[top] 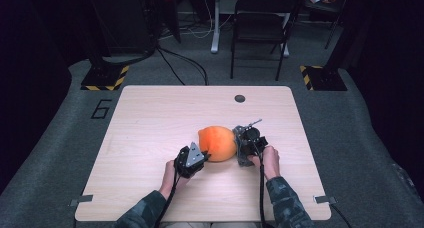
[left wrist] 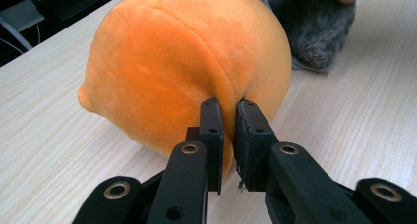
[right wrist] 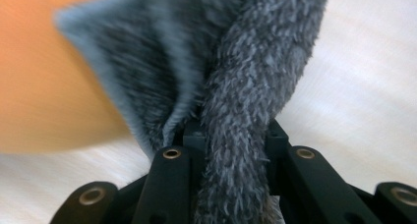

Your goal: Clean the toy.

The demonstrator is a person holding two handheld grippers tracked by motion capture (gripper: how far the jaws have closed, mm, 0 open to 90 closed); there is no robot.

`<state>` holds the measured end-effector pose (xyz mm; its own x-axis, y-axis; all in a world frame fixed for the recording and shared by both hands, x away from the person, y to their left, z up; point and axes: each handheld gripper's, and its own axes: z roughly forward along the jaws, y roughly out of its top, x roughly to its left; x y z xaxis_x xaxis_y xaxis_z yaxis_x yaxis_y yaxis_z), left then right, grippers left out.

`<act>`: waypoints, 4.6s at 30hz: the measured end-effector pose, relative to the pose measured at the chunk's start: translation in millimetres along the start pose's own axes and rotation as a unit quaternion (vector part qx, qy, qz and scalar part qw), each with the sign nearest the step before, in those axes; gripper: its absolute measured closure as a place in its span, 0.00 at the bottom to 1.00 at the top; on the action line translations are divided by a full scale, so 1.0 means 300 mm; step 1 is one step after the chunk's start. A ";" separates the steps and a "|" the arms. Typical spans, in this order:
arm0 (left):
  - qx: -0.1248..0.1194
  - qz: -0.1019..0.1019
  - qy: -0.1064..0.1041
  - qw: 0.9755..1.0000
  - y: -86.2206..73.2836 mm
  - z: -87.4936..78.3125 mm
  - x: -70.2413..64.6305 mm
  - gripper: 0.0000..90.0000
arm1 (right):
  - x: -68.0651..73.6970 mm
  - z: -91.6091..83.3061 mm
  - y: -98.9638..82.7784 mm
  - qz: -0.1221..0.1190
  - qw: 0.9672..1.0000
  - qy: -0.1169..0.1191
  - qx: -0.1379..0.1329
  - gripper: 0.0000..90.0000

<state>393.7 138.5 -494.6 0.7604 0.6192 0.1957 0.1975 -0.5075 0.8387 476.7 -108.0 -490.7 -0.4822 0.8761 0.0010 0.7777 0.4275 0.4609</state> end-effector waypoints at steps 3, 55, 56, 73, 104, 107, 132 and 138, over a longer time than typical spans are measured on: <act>-0.003 -0.007 -0.003 1.000 -0.004 -0.001 0.008 0.91 | -0.006 -0.002 0.001 -0.007 1.000 0.003 -0.003 0.81; -0.004 -0.016 0.043 0.999 -0.016 0.021 -0.001 0.86 | 0.128 -0.190 0.071 -0.075 0.993 0.017 -0.089 0.81; -0.003 -0.016 0.038 0.999 -0.012 0.014 0.004 0.86 | 0.127 -0.204 0.073 -0.072 0.993 0.018 -0.094 0.81; -0.012 -0.021 -0.012 1.000 0.019 -0.028 0.012 0.87 | 0.215 -0.242 0.086 -0.105 0.987 0.034 -0.117 0.81; -0.009 -0.038 -0.019 0.999 0.002 -0.020 0.031 0.85 | 0.007 -0.101 0.029 -0.022 0.999 -0.021 -0.026 0.81; -0.009 -0.037 -0.019 0.999 0.002 -0.019 0.031 0.85 | 0.028 -0.193 0.056 -0.037 0.997 -0.008 -0.074 0.81; -0.005 -0.025 -0.023 0.999 0.002 -0.013 0.023 0.85 | 0.149 -0.195 0.076 -0.093 0.991 0.018 -0.096 0.80; -0.006 -0.027 -0.022 0.999 0.003 -0.012 0.022 0.85 | 0.085 -0.163 0.060 -0.059 0.995 0.016 -0.080 0.80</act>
<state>396.7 144.4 -490.8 0.7756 0.6181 0.1281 0.2316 -0.4674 0.8532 458.7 -88.7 -439.1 -0.5809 0.8132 -0.0348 0.6422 0.4842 0.5942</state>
